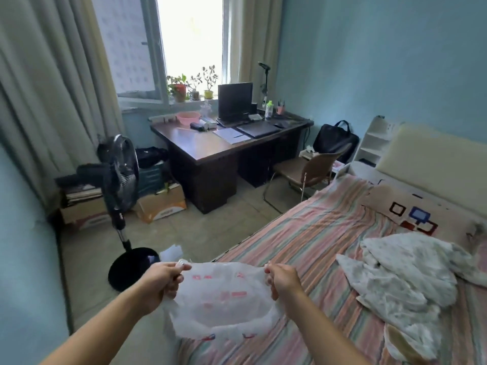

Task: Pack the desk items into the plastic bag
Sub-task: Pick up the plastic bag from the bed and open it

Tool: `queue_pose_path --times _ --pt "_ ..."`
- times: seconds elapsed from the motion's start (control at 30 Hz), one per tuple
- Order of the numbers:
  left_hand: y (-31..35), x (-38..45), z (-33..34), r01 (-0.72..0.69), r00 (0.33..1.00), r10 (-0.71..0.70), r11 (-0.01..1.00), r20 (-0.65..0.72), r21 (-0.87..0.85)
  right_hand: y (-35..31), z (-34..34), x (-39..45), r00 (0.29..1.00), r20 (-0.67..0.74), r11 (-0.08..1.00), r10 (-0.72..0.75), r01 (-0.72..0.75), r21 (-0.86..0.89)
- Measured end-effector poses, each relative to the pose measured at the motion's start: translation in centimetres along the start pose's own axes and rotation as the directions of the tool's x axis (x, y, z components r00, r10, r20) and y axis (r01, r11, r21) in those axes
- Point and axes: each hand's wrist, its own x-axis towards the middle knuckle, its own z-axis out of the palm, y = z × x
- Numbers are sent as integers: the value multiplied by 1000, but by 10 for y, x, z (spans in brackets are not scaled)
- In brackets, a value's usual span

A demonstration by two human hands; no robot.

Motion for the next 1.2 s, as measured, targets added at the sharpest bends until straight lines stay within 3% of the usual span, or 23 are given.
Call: queue_pose_path --times 0.23,0.43,0.67,1.2 --pt "36 21 -112 31 999 -32 999 -35 -34 -43 129 6 998 52 997 -29 32 -70" --pt "70 42 -162 24 998 -27 998 -52 -54 -73 192 17 997 76 996 -33 39 -85" --pt "109 76 -184 -7 1000 7 997 -6 -71 -110 227 55 996 61 988 -71 79 -132" --pt "216 227 -183 5 999 -5 1000 -33 -4 -186 292 227 998 54 989 10 -2 -149"
